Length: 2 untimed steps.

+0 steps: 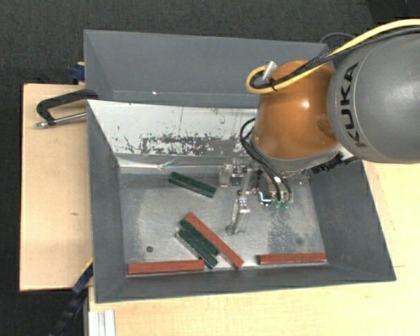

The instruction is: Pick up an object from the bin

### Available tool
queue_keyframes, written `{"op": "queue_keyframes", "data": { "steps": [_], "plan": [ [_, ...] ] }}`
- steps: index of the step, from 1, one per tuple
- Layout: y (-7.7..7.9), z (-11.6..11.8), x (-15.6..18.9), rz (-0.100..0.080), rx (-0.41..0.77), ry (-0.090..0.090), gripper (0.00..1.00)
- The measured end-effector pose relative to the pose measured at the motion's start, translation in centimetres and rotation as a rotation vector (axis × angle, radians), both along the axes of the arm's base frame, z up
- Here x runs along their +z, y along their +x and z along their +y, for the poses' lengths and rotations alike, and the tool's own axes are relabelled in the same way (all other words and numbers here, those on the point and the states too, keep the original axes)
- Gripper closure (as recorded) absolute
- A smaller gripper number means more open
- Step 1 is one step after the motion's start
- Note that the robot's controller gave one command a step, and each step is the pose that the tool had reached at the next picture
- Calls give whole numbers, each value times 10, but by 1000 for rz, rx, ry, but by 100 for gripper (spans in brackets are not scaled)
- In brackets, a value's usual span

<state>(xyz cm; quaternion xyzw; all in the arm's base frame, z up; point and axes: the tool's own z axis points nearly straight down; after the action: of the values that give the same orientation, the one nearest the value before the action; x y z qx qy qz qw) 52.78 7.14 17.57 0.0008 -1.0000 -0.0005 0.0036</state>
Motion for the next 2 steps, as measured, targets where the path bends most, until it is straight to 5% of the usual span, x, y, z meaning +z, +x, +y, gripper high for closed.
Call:
{"op": "queue_keyframes", "data": {
  "steps": [1, 2],
  "plan": [
    [2, 0, 5, -9, -2, 1, 100],
    [2, -1, 5, -9, -2, 1, 0]
  ]
}}
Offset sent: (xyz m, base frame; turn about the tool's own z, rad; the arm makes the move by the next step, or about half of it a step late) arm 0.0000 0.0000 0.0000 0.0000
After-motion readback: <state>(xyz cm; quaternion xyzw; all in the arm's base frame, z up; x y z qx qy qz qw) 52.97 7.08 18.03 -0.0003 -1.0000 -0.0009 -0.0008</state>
